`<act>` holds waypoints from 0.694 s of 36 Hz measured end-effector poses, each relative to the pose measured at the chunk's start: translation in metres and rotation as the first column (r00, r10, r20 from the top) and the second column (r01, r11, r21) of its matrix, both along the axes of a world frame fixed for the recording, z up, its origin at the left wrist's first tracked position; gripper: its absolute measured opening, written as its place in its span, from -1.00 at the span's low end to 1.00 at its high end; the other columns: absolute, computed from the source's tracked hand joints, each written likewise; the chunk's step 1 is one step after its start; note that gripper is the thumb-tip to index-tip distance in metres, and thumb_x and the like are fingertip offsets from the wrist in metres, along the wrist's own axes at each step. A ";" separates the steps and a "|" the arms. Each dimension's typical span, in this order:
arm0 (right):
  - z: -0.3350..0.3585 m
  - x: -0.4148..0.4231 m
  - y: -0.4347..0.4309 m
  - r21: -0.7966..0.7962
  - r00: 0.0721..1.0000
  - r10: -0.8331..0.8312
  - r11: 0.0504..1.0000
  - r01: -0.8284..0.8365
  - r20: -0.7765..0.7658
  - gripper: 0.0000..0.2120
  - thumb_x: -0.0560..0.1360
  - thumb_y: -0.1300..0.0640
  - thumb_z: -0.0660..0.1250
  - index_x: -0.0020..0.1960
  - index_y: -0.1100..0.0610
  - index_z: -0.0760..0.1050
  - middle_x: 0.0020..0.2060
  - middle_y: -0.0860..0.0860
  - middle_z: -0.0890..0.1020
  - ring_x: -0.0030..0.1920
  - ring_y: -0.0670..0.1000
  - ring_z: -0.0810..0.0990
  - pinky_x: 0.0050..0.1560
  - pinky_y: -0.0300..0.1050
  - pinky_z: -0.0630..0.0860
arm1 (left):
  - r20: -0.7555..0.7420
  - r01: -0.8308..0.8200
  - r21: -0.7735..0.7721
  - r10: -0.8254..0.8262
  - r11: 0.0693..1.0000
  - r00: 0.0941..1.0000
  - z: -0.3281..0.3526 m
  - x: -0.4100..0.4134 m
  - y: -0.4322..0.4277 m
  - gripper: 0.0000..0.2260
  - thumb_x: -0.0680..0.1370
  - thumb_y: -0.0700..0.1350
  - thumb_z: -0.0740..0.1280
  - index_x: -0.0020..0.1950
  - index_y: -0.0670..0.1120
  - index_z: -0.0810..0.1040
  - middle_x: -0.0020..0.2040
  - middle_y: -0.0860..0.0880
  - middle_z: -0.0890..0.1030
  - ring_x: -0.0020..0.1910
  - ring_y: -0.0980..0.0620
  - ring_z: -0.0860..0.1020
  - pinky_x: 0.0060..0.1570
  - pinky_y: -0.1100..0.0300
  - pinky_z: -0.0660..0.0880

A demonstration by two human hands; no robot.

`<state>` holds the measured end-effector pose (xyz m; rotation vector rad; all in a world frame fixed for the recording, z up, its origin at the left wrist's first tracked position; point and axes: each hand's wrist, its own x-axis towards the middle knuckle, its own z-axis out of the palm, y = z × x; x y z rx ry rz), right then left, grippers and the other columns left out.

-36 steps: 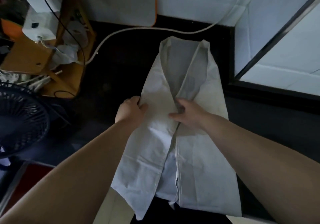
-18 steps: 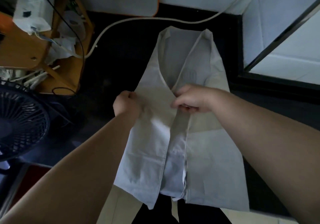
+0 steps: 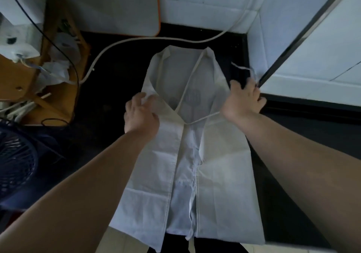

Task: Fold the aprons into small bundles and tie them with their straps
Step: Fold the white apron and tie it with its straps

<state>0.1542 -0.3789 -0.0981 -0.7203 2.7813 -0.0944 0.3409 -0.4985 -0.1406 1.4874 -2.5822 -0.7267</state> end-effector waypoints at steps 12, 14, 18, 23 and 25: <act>-0.048 0.020 -0.085 -0.023 0.807 0.558 0.825 -0.565 0.194 -0.70 0.60 -0.01 0.18 0.05 0.19 0.55 0.10 0.24 0.59 0.12 0.22 0.55 -0.08 -0.09 0.39 | 0.214 0.209 0.191 -0.249 0.959 0.944 -0.025 0.010 -0.034 -0.35 0.60 0.25 0.03 0.59 -0.04 -0.03 0.59 0.04 0.00 0.55 0.03 0.05 0.46 -0.03 0.15; -0.036 0.012 -0.100 -0.116 0.899 0.422 0.905 -0.409 0.120 -0.62 0.62 0.00 0.16 0.12 0.30 0.55 0.10 0.27 0.59 0.14 0.23 0.55 -0.02 -0.08 0.42 | 0.280 0.213 0.164 -0.253 0.963 0.926 -0.027 0.015 -0.036 -0.34 0.60 0.25 0.07 0.58 -0.05 -0.03 0.59 0.04 -0.04 0.55 0.02 0.05 0.42 -0.05 0.19; 0.006 -0.015 -0.136 -0.708 0.984 0.070 0.703 0.066 0.161 -0.66 0.61 0.12 0.18 0.34 0.22 0.42 0.26 0.19 0.52 0.25 0.10 0.49 0.01 -0.22 0.34 | 0.338 0.151 0.148 -0.193 0.977 0.921 -0.025 0.017 -0.036 -0.36 0.59 0.17 0.18 0.56 -0.04 0.03 0.58 0.03 -0.01 0.53 -0.02 0.08 0.39 -0.06 0.19; 0.041 -0.023 -0.143 -0.742 0.873 0.266 0.654 0.148 0.408 -0.16 0.53 0.39 0.14 0.54 -0.17 -0.26 0.47 0.09 0.25 -0.18 -0.02 0.54 -0.19 -0.10 0.62 | 0.339 0.104 0.021 -0.105 0.994 0.935 -0.011 0.009 -0.028 -0.53 0.56 0.07 0.28 0.44 0.01 0.29 0.46 -0.04 0.23 0.41 -0.13 0.23 0.33 -0.06 0.24; 0.036 -0.025 -0.129 -0.632 0.919 0.270 0.774 -0.029 0.288 -0.34 0.52 0.30 0.15 0.53 -0.09 0.08 0.29 0.11 0.47 -0.09 0.10 0.59 -0.10 -0.03 0.61 | 0.238 0.124 -0.010 -0.119 0.992 0.964 -0.010 0.004 -0.020 -0.63 0.58 -0.01 0.27 0.37 -0.01 0.39 0.38 -0.06 0.32 0.35 -0.12 0.30 0.27 0.03 0.29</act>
